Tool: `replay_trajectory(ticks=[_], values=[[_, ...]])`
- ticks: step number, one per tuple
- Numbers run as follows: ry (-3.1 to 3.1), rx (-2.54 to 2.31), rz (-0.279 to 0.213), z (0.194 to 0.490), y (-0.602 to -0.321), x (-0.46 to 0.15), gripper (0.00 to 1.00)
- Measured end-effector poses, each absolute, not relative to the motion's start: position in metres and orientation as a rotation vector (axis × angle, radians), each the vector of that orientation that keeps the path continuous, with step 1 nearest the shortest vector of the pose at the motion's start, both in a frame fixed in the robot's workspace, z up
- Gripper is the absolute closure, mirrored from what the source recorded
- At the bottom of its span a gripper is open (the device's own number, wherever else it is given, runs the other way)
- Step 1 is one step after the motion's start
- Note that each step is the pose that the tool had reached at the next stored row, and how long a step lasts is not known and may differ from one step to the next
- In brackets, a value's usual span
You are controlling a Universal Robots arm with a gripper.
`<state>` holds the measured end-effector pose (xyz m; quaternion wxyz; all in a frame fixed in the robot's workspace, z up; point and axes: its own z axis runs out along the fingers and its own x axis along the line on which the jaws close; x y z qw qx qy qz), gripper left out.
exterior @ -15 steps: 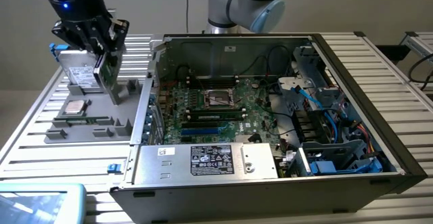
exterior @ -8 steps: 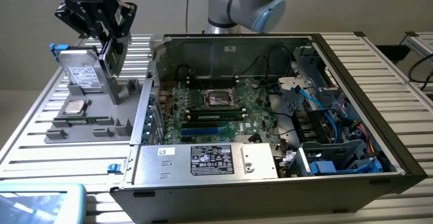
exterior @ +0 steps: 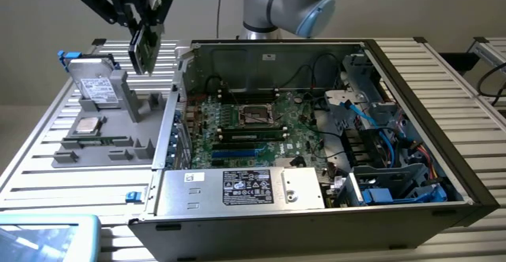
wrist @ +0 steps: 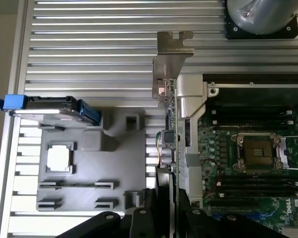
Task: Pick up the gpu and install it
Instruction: 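Pick up the gpu and move the gpu toward the slot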
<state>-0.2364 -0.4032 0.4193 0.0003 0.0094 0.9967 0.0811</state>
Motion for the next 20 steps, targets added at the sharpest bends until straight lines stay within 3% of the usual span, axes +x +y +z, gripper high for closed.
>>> replay_trajectory(ticks=[20], values=[[3.132, 0.030, 0.255, 0.423, -0.420, -0.150, 0.72]])
